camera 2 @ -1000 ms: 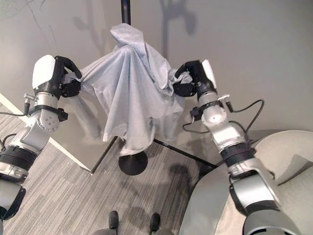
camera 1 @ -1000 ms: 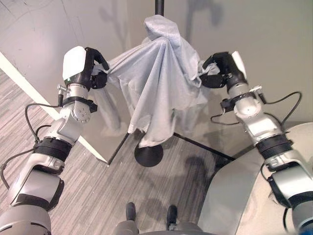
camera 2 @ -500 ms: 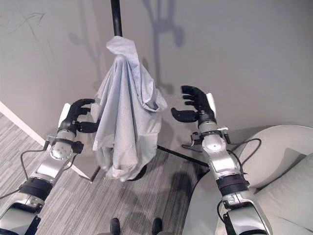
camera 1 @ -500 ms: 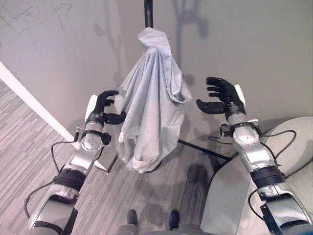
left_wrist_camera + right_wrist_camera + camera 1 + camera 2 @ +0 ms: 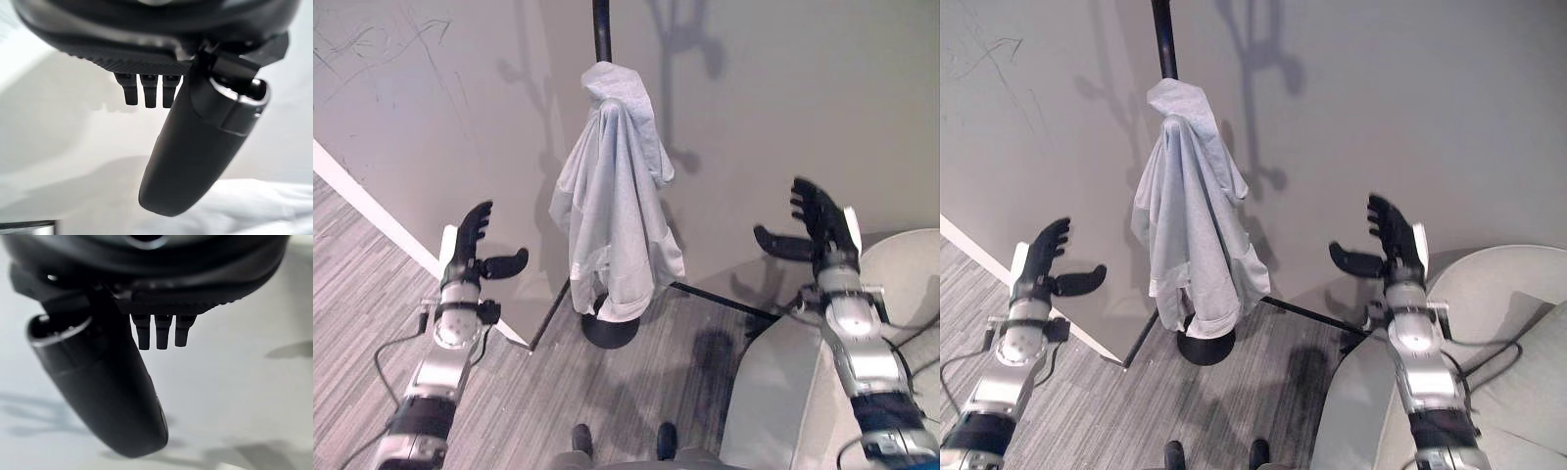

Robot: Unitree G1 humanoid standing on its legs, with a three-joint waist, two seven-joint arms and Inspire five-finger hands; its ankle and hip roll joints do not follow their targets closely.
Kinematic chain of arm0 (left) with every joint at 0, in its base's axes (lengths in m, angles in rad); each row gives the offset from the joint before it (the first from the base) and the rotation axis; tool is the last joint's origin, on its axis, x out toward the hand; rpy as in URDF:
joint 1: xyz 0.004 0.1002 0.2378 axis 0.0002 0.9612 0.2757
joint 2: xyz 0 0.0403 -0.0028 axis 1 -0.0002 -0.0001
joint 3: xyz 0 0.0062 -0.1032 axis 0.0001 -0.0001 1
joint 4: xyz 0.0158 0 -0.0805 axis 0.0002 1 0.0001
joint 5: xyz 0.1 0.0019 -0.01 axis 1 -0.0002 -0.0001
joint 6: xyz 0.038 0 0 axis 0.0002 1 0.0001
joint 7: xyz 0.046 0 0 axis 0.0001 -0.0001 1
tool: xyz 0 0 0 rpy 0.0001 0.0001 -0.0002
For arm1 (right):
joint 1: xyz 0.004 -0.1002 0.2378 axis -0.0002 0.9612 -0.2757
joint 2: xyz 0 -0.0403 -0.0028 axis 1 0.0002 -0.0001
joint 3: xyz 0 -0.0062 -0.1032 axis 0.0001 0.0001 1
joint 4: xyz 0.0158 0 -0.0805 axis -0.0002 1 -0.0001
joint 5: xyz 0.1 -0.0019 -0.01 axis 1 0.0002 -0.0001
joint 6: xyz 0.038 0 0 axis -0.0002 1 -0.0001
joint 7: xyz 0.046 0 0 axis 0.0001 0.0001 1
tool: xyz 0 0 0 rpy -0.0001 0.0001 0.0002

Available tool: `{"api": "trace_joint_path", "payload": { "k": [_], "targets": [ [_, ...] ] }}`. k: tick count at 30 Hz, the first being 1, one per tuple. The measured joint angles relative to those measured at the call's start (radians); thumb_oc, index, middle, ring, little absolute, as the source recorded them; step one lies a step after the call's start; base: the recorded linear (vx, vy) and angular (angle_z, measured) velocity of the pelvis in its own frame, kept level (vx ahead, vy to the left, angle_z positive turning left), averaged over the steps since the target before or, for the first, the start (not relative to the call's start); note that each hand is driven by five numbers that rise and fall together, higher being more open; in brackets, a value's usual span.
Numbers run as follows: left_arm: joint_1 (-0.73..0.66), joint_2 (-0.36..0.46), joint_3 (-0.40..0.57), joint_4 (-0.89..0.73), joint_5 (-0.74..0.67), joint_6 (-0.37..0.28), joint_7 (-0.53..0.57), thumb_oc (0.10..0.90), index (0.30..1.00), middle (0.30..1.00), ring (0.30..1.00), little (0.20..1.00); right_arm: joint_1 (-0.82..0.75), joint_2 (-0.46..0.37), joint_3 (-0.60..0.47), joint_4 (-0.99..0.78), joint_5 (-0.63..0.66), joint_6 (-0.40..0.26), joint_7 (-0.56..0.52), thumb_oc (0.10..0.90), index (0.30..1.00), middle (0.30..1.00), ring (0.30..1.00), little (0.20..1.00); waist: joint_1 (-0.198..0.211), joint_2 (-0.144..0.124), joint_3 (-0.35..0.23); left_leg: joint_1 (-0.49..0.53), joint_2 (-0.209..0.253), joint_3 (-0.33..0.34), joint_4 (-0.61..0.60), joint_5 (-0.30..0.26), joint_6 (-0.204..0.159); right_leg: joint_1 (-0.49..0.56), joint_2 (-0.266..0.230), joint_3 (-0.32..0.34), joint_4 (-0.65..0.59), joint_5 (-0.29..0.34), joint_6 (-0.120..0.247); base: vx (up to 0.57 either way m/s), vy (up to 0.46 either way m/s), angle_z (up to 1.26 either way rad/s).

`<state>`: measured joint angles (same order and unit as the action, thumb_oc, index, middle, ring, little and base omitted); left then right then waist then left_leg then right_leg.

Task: Hang the clothes on the sofa on the clothes rack.

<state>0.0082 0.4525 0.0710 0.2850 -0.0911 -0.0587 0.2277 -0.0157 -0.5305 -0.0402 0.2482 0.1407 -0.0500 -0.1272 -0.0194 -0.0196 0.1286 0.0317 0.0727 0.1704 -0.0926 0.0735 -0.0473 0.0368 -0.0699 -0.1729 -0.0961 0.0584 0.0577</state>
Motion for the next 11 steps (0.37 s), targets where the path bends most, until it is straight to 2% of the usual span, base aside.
{"api": "trace_joint_path", "payload": {
  "k": [2,6,7,8,10,11],
  "targets": [
    [0.066,-0.048,-0.008,0.033,-0.031,-0.003,-0.043,0.800,0.900,0.900,0.900,0.900,0.053,0.028,0.011,0.075,-0.036,0.016,0.026,0.800,0.900,0.900,0.900,0.900,0.010,0.005,-0.001,0.000,0.000,0.000,-0.001,0.000,0.000,0.000,-0.001,0.000,0.000,-0.002,0.002,0.00,0.000,0.00],
    [0.196,-0.156,-0.090,0.214,-0.065,0.008,-0.136,0.800,0.900,0.900,0.900,0.900,0.161,0.167,0.059,0.305,-0.093,0.047,0.058,0.800,0.900,0.900,0.900,0.900,0.013,0.018,-0.009,0.003,0.000,-0.002,-0.003,-0.010,-0.004,-0.004,-0.001,0.000,0.000,-0.007,0.000,0.00,0.000,0.00],
    [0.219,-0.222,-0.107,0.349,-0.074,-0.005,-0.151,0.800,0.900,0.900,0.900,0.900,0.195,0.232,0.069,0.413,-0.095,0.036,0.054,0.800,0.900,0.900,0.900,0.900,0.015,0.022,-0.014,-0.003,0.000,-0.004,-0.003,-0.009,-0.004,-0.008,-0.001,-0.002,0.000,-0.008,0.000,0.00,0.000,0.00],
    [0.213,-0.253,-0.117,0.437,-0.084,0.004,-0.158,0.800,0.900,0.900,0.900,0.900,0.195,0.265,0.078,0.489,-0.094,0.042,0.052,0.800,0.900,0.900,0.900,0.900,0.014,0.023,-0.022,-0.008,0.000,-0.004,-0.003,-0.009,-0.004,-0.013,-0.001,-0.002,0.000,-0.008,-0.001,0.00,0.000,0.00],
    [0.201,-0.251,-0.170,0.538,-0.091,0.036,-0.192,0.800,0.900,0.900,0.900,0.900,0.197,0.308,0.116,0.587,-0.092,0.060,0.064,0.800,0.900,0.900,0.900,0.900,0.011,0.024,-0.030,-0.019,0.001,-0.006,-0.003,-0.007,-0.003,-0.021,0.000,-0.006,0.000,-0.007,-0.001,-0.01,0.018,0.04],
    [0.193,-0.239,-0.195,0.584,-0.067,0.028,-0.189,0.800,0.900,0.900,0.900,0.900,0.188,0.317,0.133,0.639,-0.084,0.059,0.066,0.800,0.900,0.900,0.900,0.900,0.014,0.025,-0.031,-0.021,0.001,-0.007,-0.003,-0.005,-0.003,-0.023,0.000,-0.008,0.000,-0.007,0.000,0.01,0.011,0.10]
  ]
}}
